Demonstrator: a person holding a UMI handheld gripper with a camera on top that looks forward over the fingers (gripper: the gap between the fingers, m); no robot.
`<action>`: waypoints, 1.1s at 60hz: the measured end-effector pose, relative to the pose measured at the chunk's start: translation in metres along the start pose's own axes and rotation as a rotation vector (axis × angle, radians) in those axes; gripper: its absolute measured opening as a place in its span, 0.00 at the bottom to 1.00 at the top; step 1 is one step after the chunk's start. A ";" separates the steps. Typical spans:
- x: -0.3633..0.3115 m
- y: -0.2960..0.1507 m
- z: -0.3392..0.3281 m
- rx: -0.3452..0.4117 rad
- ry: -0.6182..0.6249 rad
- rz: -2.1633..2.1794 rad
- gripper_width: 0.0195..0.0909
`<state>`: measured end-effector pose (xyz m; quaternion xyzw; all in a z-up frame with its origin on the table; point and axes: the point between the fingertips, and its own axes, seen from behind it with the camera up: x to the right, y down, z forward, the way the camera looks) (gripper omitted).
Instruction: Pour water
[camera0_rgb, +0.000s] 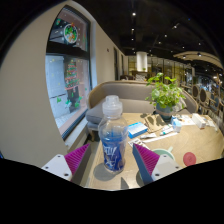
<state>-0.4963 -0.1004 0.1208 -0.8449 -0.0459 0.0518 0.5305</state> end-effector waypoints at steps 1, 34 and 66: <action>0.000 0.001 0.005 -0.003 0.008 0.002 0.93; 0.011 0.013 0.064 0.022 0.058 -0.026 0.23; -0.010 -0.074 -0.019 0.039 -0.316 0.896 0.23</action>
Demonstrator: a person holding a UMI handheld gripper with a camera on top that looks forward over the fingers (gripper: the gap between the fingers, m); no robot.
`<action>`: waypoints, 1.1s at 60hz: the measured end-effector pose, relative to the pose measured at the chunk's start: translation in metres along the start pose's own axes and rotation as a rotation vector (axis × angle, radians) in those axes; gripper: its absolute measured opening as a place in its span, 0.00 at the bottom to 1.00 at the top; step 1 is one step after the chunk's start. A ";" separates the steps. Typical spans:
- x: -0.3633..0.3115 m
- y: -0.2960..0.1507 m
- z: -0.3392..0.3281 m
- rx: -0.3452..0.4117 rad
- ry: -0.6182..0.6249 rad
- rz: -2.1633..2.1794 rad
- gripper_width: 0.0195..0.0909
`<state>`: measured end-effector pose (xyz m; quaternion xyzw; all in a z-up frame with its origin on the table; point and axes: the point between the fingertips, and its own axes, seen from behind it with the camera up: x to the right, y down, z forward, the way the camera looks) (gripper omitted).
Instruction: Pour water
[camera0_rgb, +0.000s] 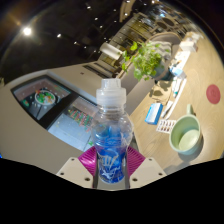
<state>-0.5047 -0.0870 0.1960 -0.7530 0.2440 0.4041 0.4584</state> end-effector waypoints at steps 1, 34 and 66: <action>-0.001 0.000 -0.001 -0.005 -0.014 0.059 0.23; 0.013 -0.010 -0.008 -0.037 -0.332 1.251 0.23; -0.020 -0.058 -0.025 -0.041 -0.149 0.198 0.23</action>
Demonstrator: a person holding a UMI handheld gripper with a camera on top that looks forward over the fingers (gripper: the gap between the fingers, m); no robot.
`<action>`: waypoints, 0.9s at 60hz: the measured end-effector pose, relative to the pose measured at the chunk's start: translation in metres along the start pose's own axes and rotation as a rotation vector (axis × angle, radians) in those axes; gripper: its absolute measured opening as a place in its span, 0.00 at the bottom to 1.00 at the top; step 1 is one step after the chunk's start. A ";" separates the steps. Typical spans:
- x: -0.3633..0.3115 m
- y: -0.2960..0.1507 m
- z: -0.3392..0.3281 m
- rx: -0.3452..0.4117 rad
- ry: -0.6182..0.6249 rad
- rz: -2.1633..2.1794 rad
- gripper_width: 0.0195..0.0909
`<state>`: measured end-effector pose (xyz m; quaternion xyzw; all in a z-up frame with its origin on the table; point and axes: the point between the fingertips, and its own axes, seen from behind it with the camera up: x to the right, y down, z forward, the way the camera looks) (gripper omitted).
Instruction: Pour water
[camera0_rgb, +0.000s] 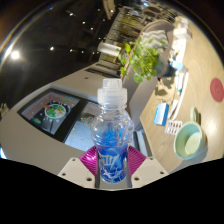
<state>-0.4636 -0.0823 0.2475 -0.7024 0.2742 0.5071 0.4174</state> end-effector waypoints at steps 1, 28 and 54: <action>-0.002 -0.007 0.000 0.008 0.003 -0.047 0.23; 0.070 -0.186 -0.077 0.146 0.311 -0.970 0.23; 0.243 -0.207 -0.104 -0.008 0.496 -1.078 0.23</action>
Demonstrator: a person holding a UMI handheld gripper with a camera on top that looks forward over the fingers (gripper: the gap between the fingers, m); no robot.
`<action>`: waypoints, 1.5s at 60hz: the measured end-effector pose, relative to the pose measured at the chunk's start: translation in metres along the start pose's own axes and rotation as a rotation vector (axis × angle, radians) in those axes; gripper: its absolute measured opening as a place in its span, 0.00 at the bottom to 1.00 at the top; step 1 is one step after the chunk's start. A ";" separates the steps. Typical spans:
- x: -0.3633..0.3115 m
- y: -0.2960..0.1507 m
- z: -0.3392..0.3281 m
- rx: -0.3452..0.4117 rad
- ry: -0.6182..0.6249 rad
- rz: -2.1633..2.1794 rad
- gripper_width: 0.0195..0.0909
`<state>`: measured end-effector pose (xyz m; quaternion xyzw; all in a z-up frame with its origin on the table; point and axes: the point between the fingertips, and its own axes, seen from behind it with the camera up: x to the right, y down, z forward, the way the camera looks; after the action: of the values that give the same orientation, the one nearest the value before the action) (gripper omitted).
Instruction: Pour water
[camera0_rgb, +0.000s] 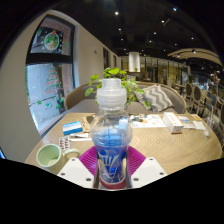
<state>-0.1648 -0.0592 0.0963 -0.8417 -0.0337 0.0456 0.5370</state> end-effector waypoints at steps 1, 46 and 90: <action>0.001 0.003 0.004 -0.004 0.001 0.001 0.23; -0.012 0.013 -0.109 -0.209 0.087 0.016 0.92; -0.036 -0.020 -0.270 -0.234 0.173 0.022 0.93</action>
<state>-0.1698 -0.2979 0.2290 -0.8997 0.0170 -0.0254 0.4354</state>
